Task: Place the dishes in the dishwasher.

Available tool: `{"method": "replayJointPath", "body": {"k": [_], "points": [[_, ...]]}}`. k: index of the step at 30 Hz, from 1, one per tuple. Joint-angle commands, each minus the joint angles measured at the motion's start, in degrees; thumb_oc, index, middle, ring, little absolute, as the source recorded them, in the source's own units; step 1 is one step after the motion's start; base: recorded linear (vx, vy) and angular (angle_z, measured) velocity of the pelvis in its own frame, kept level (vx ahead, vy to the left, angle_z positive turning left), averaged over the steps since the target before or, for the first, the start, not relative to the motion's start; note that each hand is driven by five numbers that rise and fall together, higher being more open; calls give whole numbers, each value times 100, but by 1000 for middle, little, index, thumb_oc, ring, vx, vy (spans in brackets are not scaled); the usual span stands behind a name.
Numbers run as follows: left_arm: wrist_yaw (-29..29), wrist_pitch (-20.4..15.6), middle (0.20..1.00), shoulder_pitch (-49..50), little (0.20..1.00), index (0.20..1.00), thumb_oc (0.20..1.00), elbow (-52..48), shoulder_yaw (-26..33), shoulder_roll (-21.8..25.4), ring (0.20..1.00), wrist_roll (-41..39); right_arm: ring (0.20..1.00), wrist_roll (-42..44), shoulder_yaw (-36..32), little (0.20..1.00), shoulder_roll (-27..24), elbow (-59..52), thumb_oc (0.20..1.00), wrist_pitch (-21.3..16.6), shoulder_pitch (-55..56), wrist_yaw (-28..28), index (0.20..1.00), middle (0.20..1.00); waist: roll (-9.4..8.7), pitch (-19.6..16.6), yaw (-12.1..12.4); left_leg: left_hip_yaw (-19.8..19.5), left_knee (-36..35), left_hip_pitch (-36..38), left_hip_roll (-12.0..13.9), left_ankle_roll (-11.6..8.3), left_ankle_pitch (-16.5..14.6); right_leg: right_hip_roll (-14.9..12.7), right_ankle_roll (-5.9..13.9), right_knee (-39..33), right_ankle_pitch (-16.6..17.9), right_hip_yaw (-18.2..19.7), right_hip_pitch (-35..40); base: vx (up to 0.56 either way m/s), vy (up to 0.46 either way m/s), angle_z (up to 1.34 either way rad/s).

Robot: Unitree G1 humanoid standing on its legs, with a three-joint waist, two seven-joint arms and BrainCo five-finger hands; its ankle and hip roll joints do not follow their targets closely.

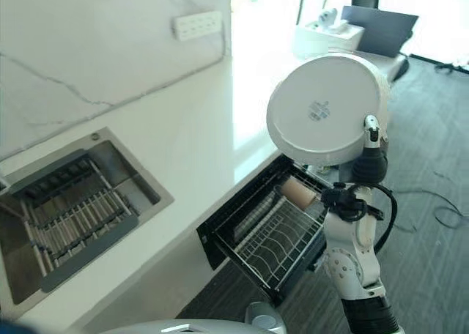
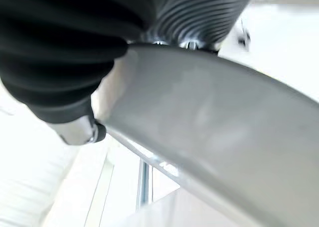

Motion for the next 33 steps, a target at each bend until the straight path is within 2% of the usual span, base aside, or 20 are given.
{"method": "replayJointPath", "body": {"k": [1,5,13,17,26,27,29,33], "points": [[-30,-89,1000,-137,1000,1000,1000,-19,-78,-44,1000,4,200,293,-318,200,133,-407,200,-183,-649,491,200,200,-226,289,75,-267,729,-216,-50,182,-556,-480,455,-150,122,1,476,1,-33,-20],[-58,-13,1000,-149,1000,1000,1000,-131,-73,-30,1000,-7,200,402,-373,200,239,-115,200,-104,-379,645,200,200,-209,309,-67,-170,729,-200,-42,200,-569,-438,458,-150,152,143,399,-7,-16,-17],[-50,115,1000,-150,1000,1000,1000,-247,-97,-17,1000,-71,200,437,-144,200,474,589,200,221,-82,808,200,200,-171,351,-152,-111,729,-231,-70,223,-587,-437,461,-150,163,203,309,-4,7,-7],[-29,181,1000,-155,1000,1000,1000,-331,-93,-8,1000,-94,200,-18,176,200,570,1023,200,346,-16,882,200,200,-158,394,-122,-133,729,-266,-110,251,-593,-456,461,-150,169,187,269,0,2,-1],[-16,340,1000,-209,1000,1000,1000,-519,-124,6,1000,-199,200,-152,727,200,739,1988,200,494,54,1028,200,200,-101,508,-19,-306,729,-380,-189,265,-568,-502,456,-150,166,93,245,-2,4,1],[-18,393,1000,-224,1000,1000,1000,-556,-139,18,1000,-201,200,-430,840,200,742,2217,200,487,28,996,200,200,-87,536,25,-368,729,-419,-209,260,-561,-519,455,-150,161,52,240,-8,22,4],[-19,410,1000,-224,1000,1000,1000,-568,-145,27,1000,-201,200,-522,880,200,738,2273,200,499,11,935,200,200,-84,541,41,-390,729,-432,-216,258,-558,-523,455,-150,158,40,240,-7,15,13],[8,444,1000,-263,1000,1000,1000,-585,-208,-6,1000,-198,200,-839,1090,200,845,3188,200,336,-305,567,200,200,-69,596,232,-554,729,-518,-268,253,-526,-570,434,-150,149,-105,256,9,14,21]]}}
